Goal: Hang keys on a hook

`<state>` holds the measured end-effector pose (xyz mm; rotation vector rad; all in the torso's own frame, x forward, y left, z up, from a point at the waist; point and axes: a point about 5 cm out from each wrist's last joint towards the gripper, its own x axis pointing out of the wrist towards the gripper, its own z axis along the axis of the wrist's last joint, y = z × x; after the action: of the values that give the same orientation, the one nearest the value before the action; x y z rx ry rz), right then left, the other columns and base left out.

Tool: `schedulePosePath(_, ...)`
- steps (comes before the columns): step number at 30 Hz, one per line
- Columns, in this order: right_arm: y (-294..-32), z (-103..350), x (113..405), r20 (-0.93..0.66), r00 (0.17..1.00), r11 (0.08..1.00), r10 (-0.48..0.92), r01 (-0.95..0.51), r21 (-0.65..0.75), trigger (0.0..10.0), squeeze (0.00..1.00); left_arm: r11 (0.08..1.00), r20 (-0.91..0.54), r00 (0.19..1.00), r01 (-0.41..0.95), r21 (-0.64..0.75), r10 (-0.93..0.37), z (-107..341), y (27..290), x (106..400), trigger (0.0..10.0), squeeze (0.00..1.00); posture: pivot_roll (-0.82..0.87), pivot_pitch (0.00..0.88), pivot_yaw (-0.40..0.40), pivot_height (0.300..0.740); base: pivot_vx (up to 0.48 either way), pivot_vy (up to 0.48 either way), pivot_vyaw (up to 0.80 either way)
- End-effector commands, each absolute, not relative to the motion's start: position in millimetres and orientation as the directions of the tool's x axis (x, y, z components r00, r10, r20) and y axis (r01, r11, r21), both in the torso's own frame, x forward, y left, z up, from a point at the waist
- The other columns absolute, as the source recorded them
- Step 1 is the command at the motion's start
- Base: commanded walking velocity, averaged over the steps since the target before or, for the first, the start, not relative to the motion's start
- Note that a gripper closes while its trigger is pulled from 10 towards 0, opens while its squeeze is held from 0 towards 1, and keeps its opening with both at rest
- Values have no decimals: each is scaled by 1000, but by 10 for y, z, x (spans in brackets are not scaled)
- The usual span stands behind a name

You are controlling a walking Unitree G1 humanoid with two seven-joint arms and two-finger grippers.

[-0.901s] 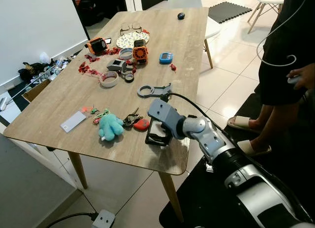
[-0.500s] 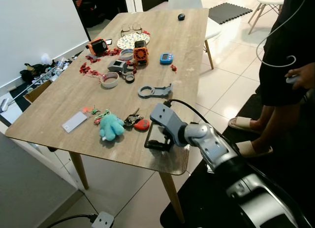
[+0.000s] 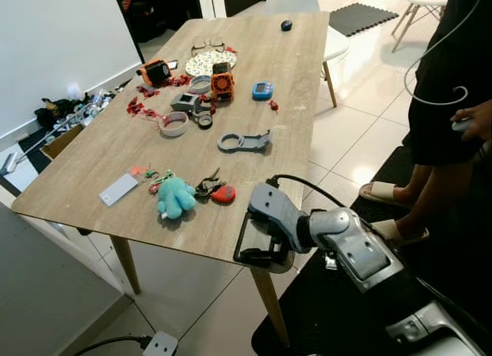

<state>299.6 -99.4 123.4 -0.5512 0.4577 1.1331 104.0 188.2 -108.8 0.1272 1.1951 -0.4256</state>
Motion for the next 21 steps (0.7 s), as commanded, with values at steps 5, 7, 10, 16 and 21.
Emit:
schedulePosePath(5,-1059,997,2878,-690,302,316,658,-942,-111,10000,0,905,-935,229,392,-164,-269,-1126,1887,876,10000,0,-136,140,113,740,0,0,0)
schedulePosePath(7,-1109,1000,2802,-710,275,285,648,-952,-108,10000,0,905,-935,231,394,-164,-270,-1125,1887,882,10000,0,-136,140,113,740,0,0,0)
schedulePosePath(10,-1166,999,2763,-733,259,265,629,-958,-111,10000,0,905,-934,232,394,-163,-270,-1123,1890,888,10000,0,-134,140,118,740,0,0,0)
schedulePosePath(16,-1304,1034,2734,-763,253,251,596,-960,-122,10000,0,905,-934,234,393,-162,-269,-1120,1900,895,10000,0,-136,141,122,740,0,0,0)
schedulePosePath(21,-1513,1099,2727,-794,266,262,547,-955,-140,10000,0,905,-934,233,394,-162,-269,-1118,1905,901,10000,0,-138,142,124,740,0,0,0)
